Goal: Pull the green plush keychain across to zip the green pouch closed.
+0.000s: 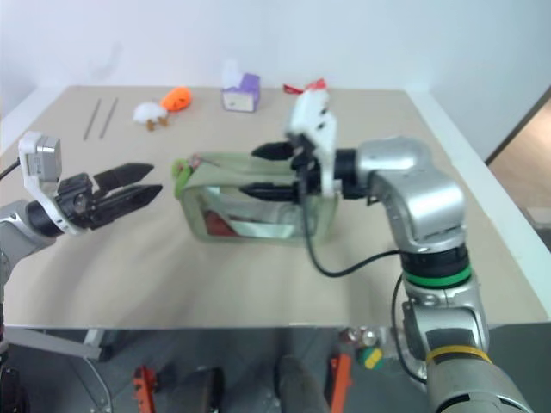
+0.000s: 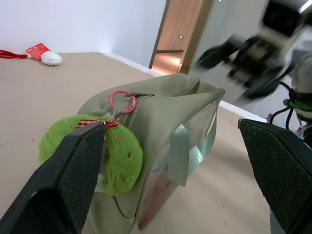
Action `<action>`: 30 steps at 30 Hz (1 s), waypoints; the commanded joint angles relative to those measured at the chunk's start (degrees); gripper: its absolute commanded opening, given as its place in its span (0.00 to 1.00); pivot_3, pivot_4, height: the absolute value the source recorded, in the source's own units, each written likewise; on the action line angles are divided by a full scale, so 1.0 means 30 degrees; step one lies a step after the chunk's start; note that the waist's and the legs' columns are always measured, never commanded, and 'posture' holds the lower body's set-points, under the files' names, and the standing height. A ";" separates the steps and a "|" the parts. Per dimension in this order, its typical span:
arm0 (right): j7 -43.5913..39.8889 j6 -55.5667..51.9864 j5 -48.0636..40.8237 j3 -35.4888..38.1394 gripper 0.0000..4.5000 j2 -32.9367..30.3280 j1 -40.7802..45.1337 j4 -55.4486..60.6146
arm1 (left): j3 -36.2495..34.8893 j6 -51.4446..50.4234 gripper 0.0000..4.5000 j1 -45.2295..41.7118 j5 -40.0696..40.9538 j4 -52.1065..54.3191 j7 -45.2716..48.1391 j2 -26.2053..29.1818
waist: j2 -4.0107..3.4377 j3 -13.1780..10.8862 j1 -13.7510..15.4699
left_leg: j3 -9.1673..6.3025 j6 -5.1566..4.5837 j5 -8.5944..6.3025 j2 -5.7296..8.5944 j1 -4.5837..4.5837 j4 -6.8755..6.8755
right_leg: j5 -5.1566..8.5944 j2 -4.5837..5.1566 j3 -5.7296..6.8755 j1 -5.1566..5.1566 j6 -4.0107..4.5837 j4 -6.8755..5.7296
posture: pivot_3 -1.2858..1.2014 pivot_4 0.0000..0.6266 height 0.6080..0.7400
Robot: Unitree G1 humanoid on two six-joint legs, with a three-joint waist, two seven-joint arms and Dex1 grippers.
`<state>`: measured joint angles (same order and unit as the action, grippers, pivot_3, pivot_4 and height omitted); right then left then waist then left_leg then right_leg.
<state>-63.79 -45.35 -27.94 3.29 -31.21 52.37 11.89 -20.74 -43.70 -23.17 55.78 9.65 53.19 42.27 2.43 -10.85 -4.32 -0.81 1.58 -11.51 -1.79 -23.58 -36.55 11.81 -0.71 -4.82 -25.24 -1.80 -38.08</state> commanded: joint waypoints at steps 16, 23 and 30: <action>-0.0550 0.4409 0.1167 0.1645 0.75 -0.6505 -0.4218 -0.2518 | 0.0000 -0.0164 1.00 -0.0719 0.0120 -0.0059 0.0631 0.0602 | -0.0010 -0.0006 -0.0085 | 0.0051 -0.0004 -0.0002 0.0002 0.0063 0.0031 | 0.0011 -0.0005 -0.0031 0.0006 0.0010 -0.0003 | 0.52 0.24 1.00; -0.0486 0.4241 0.1066 0.0656 0.75 -0.6122 -0.4728 -0.2032 | 0.0092 -0.0148 1.00 -0.0594 0.0129 0.0131 0.0573 0.0512 | -0.0009 -0.0006 -0.0073 | 0.0074 -0.0003 -0.0002 0.0014 0.0055 0.0026 | 0.0011 0.0009 -0.0061 0.0007 -0.0007 0.0002 | 0.52 0.24 1.00; -0.0442 0.4503 0.1541 -0.0445 0.75 -0.5906 -0.4836 -0.2611 | -0.0250 -0.0474 1.00 -0.0693 0.0775 0.0512 0.0492 0.0599 | -0.0009 -0.0006 -0.0060 | 0.0069 -0.0003 -0.0002 0.0014 0.0055 0.0028 | 0.0013 0.0008 -0.0054 0.0007 -0.0004 0.0001 | 0.52 0.24 1.00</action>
<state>-65.07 -32.58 -23.75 1.83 -48.85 37.65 4.09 -20.14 -44.63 -24.23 56.09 9.01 54.38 43.36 2.40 -10.87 -4.50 -0.60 1.57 -11.52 -1.74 -23.42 -36.47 11.85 -0.69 -4.99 -25.22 -1.81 -38.08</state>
